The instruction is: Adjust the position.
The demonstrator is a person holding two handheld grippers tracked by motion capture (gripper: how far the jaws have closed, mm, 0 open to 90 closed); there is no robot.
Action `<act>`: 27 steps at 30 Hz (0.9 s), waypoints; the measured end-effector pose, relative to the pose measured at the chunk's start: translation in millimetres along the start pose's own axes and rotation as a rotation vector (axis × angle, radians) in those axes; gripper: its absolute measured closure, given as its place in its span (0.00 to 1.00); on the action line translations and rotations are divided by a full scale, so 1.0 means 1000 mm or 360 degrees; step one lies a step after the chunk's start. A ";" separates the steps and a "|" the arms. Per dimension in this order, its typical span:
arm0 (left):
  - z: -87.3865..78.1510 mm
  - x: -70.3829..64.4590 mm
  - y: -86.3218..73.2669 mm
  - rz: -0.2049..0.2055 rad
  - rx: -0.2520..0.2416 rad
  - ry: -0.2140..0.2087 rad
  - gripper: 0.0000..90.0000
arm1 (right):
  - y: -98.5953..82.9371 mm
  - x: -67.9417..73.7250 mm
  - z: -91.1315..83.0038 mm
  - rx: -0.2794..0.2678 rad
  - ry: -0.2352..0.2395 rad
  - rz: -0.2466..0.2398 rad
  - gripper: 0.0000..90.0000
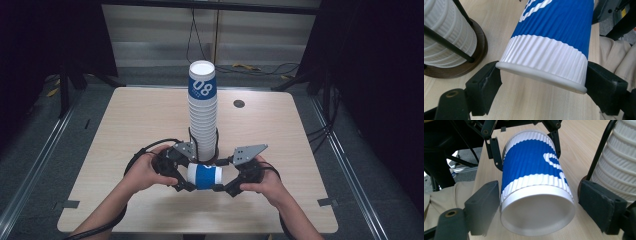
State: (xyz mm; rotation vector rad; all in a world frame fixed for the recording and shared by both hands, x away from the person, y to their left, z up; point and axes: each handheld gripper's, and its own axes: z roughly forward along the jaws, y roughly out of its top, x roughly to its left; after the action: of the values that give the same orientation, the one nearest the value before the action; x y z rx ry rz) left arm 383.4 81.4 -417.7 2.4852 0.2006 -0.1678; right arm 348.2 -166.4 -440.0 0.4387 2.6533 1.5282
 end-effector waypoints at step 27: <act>-0.010 -0.001 0.020 0.0105 0.0313 0.0067 0.20 | 0.000 0.001 0.000 0.0049 -0.0015 -0.0018 0.15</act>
State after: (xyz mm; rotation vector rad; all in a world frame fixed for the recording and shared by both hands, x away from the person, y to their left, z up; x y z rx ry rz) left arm 387.1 72.2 -397.9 2.6888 0.1249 -0.1120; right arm 347.4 -165.9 -440.3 0.4305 2.6708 1.4807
